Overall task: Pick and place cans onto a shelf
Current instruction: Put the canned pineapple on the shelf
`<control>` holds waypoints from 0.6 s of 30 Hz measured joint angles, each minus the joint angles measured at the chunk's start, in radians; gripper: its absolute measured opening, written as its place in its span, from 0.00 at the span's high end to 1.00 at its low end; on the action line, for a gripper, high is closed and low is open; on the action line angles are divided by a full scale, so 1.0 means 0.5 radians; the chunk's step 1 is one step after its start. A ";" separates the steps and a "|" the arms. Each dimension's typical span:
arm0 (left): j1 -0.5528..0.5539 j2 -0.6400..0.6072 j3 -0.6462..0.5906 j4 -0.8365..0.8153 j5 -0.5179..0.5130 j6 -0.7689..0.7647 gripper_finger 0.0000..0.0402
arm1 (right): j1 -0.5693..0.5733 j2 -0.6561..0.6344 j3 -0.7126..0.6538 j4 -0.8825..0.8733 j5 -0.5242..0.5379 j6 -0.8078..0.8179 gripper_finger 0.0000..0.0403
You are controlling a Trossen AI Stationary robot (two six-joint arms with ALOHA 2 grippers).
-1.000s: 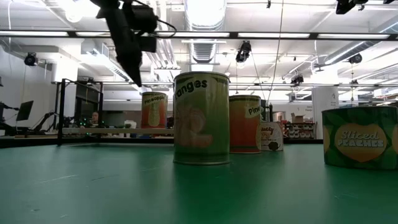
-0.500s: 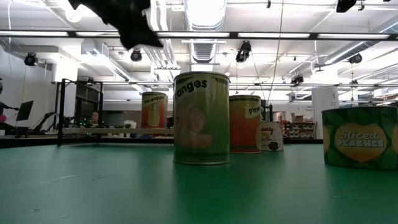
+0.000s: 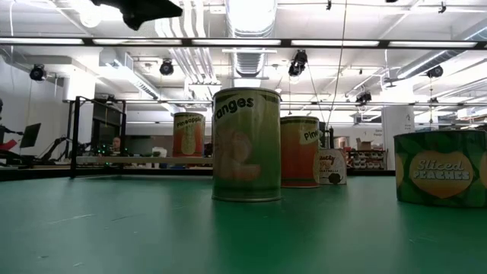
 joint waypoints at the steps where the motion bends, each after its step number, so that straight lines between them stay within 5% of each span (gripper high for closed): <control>1: 0.000 -0.033 -0.020 -0.006 -0.001 0.020 1.00 | 0.000 0.057 0.043 -0.034 0.000 0.027 0.98; 5: 0.000 -0.145 -0.063 -0.043 -0.004 0.113 1.00 | 0.000 0.261 0.254 -0.298 -0.003 0.239 0.98; 18: 0.001 -0.179 -0.068 -0.140 -0.002 0.150 1.00 | -0.107 0.930 1.144 -1.995 -0.005 1.270 0.98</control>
